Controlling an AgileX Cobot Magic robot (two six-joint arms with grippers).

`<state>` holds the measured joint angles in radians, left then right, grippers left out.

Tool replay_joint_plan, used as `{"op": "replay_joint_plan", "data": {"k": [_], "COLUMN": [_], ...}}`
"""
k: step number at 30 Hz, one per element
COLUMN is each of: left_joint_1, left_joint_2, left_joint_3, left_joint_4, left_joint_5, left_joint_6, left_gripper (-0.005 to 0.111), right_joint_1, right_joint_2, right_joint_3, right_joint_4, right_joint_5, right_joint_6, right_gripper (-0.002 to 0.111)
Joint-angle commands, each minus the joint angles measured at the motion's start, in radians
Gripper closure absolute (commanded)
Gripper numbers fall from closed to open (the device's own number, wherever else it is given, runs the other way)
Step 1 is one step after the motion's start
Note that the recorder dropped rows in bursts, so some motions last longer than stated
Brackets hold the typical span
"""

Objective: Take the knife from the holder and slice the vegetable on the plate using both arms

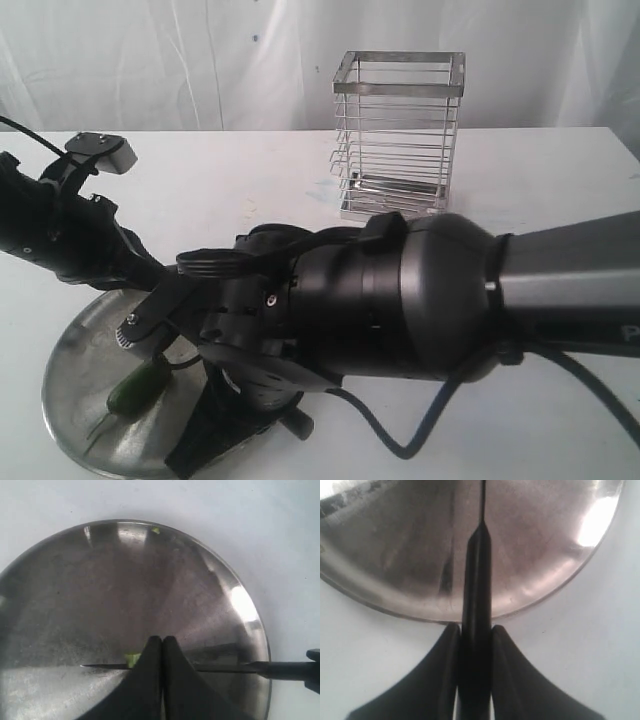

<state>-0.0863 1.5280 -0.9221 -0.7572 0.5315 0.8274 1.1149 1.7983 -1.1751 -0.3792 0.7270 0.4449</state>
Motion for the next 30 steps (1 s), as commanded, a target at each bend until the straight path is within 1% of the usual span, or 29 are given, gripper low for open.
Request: {"op": "replay_joint_plan", "data": {"k": [1, 14, 22, 30], "left_joint_1": [-0.006, -0.006, -0.006, -0.006], "left_joint_2": [-0.010, -0.012, -0.061, -0.027], "left_joint_3": [0.003, 0.003, 0.003, 0.003], "left_joint_4": [0.000, 0.003, 0.047, 0.056], "left_joint_5": [0.030, 0.048, 0.057, 0.071], "left_joint_6": [-0.002, -0.001, -0.001, -0.001], "left_gripper": [0.107, 0.107, 0.107, 0.107], "right_joint_1": [0.001, 0.001, 0.001, 0.001], "right_joint_2": [-0.037, -0.041, -0.041, -0.041], "right_joint_3": [-0.009, -0.010, -0.010, -0.010], "right_joint_4": [-0.016, -0.022, -0.031, -0.031], "right_joint_5": [-0.004, 0.009, 0.018, 0.018], "right_joint_6": [0.005, 0.005, 0.005, 0.005], "right_gripper": [0.108, 0.108, 0.108, 0.108]}}
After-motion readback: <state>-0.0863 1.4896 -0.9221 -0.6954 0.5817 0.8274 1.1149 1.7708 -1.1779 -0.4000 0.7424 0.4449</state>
